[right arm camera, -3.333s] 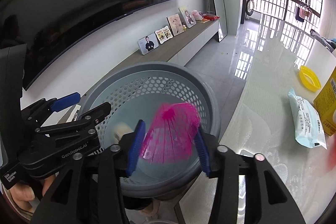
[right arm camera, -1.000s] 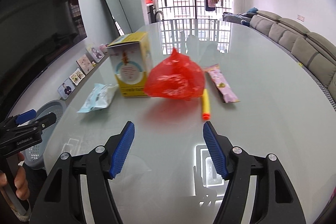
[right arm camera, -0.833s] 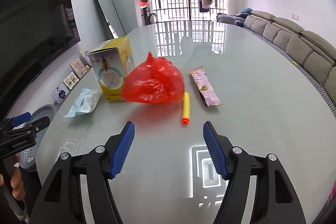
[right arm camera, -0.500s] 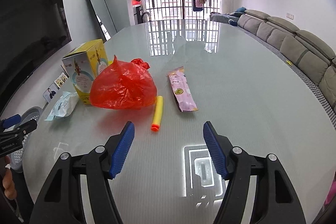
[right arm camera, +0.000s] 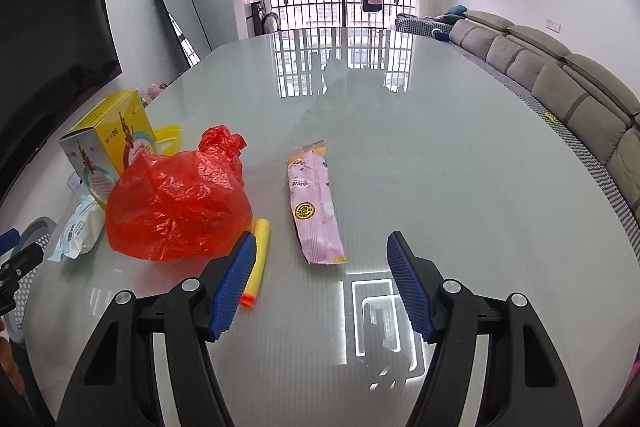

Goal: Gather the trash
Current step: 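Grasp the pink snack wrapper with the right gripper while the left gripper grasps the blue-white packet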

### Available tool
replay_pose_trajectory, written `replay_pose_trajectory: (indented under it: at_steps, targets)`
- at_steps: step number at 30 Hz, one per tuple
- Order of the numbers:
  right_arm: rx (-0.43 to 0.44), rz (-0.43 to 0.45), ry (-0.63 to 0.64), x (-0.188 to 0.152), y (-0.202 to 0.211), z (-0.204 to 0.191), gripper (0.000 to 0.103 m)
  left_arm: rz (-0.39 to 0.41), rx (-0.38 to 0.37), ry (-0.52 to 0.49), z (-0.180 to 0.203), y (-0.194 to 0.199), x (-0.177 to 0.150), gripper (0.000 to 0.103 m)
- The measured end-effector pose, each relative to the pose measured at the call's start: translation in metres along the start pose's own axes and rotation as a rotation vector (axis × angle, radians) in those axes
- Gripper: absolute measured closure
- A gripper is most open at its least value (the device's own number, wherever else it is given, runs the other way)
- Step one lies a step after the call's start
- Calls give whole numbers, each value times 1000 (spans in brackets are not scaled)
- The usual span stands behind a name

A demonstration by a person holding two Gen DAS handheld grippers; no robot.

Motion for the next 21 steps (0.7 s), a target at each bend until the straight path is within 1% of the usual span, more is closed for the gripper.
replay_pose_trajectory:
  at_steps: [8, 11, 21]
  targets:
    - [11, -91, 40, 5, -41, -2, 38, -8, 5, 11, 0, -12, 8, 14]
    - [8, -113, 42, 9, -52, 0, 38, 1, 12, 8, -1, -13, 11, 12]
    - [-12, -167, 48, 15, -82, 0, 38, 0, 6, 14, 1, -17, 13, 12]
Point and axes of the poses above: each gripper's, at about its wrist camera, not at the fingertips, and y roughly against the way its jaws point, z to its right, x to its top, the point moved 9 cm from there along -y, roughly the way its jaws point, and after that the axes turned 9 degrees about y, right-handed, at the moved point
